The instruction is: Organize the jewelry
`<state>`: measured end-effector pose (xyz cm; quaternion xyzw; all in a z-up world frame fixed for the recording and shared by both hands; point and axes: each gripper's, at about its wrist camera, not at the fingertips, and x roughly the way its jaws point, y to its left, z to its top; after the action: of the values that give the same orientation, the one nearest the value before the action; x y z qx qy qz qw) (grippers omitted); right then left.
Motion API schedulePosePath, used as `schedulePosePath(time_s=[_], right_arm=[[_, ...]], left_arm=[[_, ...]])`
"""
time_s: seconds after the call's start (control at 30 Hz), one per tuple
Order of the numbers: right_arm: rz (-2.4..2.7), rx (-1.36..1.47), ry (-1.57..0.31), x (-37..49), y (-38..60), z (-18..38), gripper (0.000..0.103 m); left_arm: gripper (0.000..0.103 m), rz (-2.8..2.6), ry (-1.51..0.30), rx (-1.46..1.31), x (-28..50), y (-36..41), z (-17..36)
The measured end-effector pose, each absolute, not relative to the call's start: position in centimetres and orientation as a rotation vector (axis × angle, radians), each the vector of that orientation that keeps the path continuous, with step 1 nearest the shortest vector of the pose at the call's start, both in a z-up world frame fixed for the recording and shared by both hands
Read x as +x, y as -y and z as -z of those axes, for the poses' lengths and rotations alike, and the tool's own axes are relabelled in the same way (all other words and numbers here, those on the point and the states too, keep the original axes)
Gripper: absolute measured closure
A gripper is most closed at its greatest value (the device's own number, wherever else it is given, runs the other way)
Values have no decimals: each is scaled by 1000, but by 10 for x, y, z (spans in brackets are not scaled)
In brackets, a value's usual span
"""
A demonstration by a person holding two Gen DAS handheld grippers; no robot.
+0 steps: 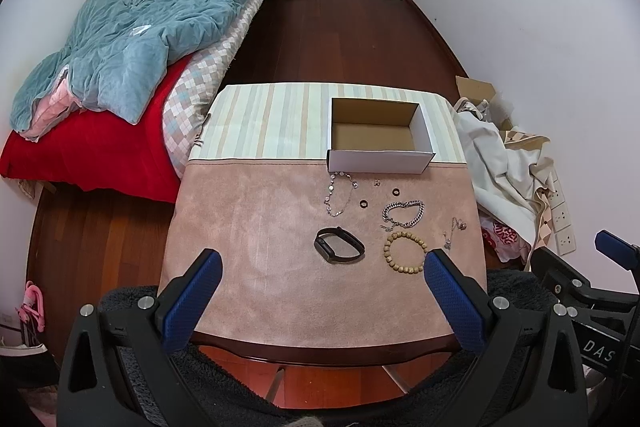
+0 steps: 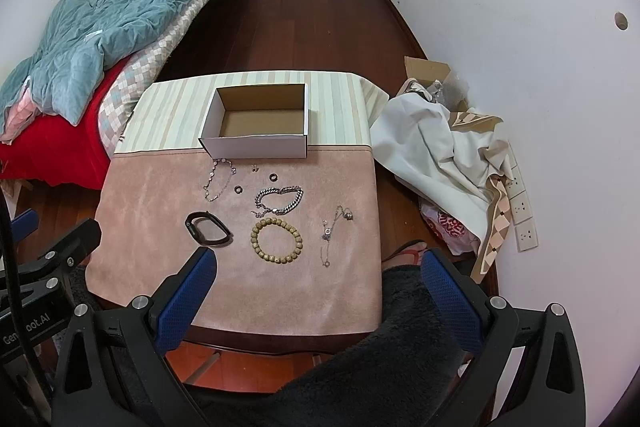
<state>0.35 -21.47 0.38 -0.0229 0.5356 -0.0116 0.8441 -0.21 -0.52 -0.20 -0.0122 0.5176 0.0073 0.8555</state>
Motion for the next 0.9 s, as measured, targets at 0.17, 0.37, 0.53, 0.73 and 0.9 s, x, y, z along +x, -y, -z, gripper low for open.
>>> schedulePosePath(time_s=[0.17,0.37,0.53,0.73,0.9], right_arm=[[24,-47,-1126,2,217,-7,0],[27,-52,-1125,1,219,-8,0],[30,-54,-1123,0,219,-10,0],[33,-68,-1122,-1,217,-11,0],[34,-66,-1115,0,219,-15,0]], left_arm=[[0,-11,-1090,-26,-3,3,-1],[0,-12,-1082,-28,-5,2,-2],[0,-9,-1083,-29,-6,1,-2],[0,-11,-1079,-28,-7,3,-3],[0,-10,-1075,-27,-9,4,-6]])
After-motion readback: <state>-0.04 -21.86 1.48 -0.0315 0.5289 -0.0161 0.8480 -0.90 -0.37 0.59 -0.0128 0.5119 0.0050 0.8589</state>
